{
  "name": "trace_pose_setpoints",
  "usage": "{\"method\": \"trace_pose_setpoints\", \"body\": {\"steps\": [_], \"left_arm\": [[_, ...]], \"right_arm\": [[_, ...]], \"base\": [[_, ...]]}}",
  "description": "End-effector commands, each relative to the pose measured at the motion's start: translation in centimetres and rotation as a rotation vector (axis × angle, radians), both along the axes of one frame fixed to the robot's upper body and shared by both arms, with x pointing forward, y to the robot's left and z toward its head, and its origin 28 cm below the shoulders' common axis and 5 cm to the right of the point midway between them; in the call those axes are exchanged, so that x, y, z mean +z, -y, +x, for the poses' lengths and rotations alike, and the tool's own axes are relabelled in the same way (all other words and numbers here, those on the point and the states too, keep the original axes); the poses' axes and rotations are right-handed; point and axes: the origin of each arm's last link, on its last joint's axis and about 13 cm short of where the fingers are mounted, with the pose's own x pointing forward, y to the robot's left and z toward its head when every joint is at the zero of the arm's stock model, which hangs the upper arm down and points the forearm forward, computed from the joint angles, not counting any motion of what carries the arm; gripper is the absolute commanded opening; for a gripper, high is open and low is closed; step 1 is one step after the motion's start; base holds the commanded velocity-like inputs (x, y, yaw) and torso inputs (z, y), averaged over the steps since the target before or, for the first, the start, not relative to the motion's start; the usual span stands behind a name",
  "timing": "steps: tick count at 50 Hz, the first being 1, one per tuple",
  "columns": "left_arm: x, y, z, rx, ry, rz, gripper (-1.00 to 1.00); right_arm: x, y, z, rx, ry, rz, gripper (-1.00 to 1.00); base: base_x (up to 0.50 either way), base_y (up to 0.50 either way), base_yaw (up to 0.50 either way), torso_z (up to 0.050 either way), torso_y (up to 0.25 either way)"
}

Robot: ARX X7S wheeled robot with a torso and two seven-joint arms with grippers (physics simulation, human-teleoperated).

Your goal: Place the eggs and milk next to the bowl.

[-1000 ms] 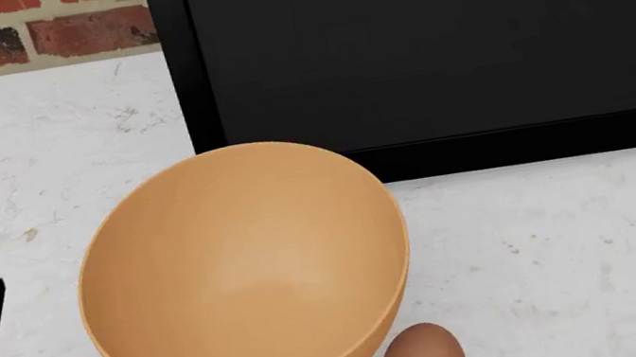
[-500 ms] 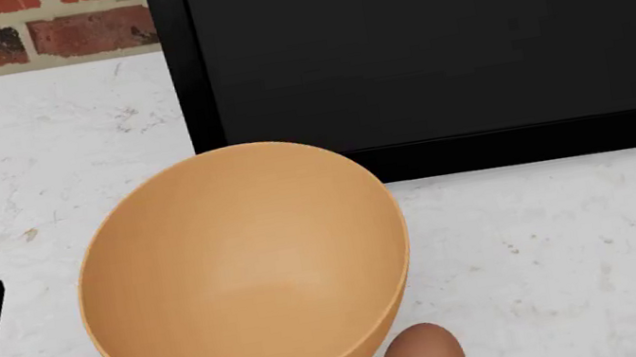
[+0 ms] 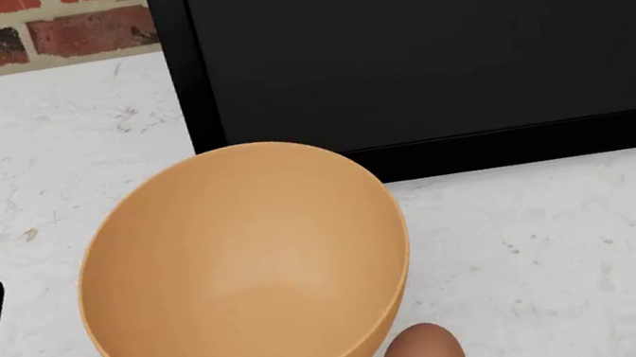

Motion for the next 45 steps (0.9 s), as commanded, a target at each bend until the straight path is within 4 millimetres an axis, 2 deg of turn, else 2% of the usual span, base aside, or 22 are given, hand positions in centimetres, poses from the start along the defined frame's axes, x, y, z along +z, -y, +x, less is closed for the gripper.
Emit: {"method": "trace_pose_setpoints", "body": {"steps": [1,17,28,45], "left_arm": [[-0.1,0.1,-0.1,0.001,-0.001,0.004,1.0],[-0.3,0.0,0.1,-0.001,-0.004,0.003,1.0],[-0.5,0.1,0.2,-0.007,-0.002,-0.001,1.0],[-0.4,0.1,0.2,-0.006,0.005,-0.011,1.0]], "right_arm": [[0.0,0.0,0.2,0.001,-0.002,-0.005,-1.0],[0.2,-0.1,0.1,0.007,-0.002,-0.01,-1.0],[2.7,-0.7,0.9,0.048,0.028,-0.044,-1.0],[5.3,-2.2,3.9,0.169,0.049,-0.064,-1.0]], "base": [[0.0,0.0,0.0,0.0,0.0],[0.0,0.0,0.0,0.0,0.0],[0.0,0.0,0.0,0.0,0.0],[0.0,0.0,0.0,0.0,0.0]]}}
